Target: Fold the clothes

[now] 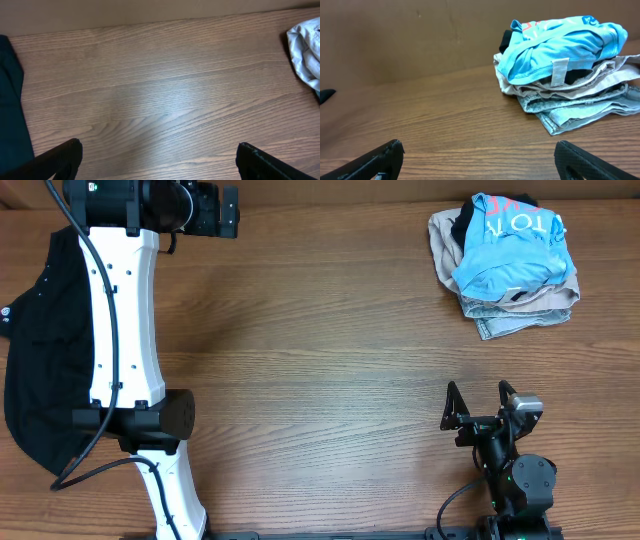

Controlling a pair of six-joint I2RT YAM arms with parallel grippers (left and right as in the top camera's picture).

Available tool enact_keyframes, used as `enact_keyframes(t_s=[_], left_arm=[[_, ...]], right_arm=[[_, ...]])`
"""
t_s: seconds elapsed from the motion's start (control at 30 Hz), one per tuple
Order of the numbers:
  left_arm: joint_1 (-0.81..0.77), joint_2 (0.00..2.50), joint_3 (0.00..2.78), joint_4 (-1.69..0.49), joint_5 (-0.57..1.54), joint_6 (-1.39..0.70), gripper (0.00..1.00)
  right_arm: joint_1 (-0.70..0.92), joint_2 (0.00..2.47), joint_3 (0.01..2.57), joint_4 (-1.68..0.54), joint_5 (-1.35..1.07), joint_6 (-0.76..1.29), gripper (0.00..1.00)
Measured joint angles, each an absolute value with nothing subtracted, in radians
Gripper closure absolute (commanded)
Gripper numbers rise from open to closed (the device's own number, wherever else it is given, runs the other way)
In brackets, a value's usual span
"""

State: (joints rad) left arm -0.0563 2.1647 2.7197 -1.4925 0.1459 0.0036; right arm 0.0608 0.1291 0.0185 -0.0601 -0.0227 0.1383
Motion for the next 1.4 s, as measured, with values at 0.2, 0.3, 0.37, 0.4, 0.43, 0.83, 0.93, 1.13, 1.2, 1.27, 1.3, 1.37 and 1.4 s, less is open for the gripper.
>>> enact_keyframes(t_s=[0.2, 0.3, 0.37, 0.4, 0.43, 0.83, 0.93, 1.13, 1.2, 1.27, 1.3, 1.37, 1.4], left_arm=[[-0.056, 2.165, 2.72, -1.493, 0.146, 0.004, 0.0], [-0.056, 2.165, 2.72, -1.493, 0.146, 0.004, 0.0], [-0.056, 2.165, 2.72, -1.493, 0.146, 0.004, 0.0], [-0.056, 2.165, 2.72, -1.493, 0.146, 0.004, 0.0], [-0.056, 2.165, 2.72, -1.493, 0.146, 0.004, 0.0], [-0.056, 2.165, 2.72, -1.493, 0.146, 0.004, 0.0], [-0.056, 2.165, 2.72, -1.493, 0.146, 0.004, 0.0], [-0.056, 2.165, 2.72, -1.493, 0.146, 0.004, 0.0], [-0.056, 2.165, 2.72, -1.493, 0.146, 0.004, 0.0], [-0.056, 2.165, 2.72, -1.493, 0.146, 0.004, 0.0], [-0.056, 2.165, 2.72, -1.493, 0.146, 0.004, 0.01], [-0.056, 2.165, 2.72, -1.493, 0.146, 0.004, 0.0], [-0.056, 2.165, 2.72, -1.493, 0.146, 0.004, 0.0]], right_arm=[[0.06, 0.036, 0.019, -0.089, -0.02, 0.137, 0.0], [0.06, 0.013, 0.019, -0.087, -0.018, 0.137, 0.0], [0.06, 0.013, 0.019, -0.089, -0.018, 0.137, 0.0], [0.059, 0.013, 0.019, -0.09, -0.018, 0.137, 0.0], [0.056, 0.013, 0.019, -0.089, -0.019, 0.137, 0.0], [0.014, 0.013, 0.019, -0.09, -0.017, 0.136, 0.0], [0.014, 0.013, 0.019, -0.089, -0.017, 0.136, 0.0], [0.014, 0.013, 0.019, -0.089, -0.017, 0.135, 0.0], [0.014, 0.013, 0.019, -0.089, -0.017, 0.134, 0.0], [0.014, 0.013, 0.019, -0.089, -0.017, 0.134, 0.0], [0.014, 0.013, 0.019, -0.09, -0.017, 0.134, 0.0], [0.014, 0.013, 0.019, -0.089, -0.017, 0.134, 0.0], [0.014, 0.013, 0.019, -0.09, -0.017, 0.134, 0.0]])
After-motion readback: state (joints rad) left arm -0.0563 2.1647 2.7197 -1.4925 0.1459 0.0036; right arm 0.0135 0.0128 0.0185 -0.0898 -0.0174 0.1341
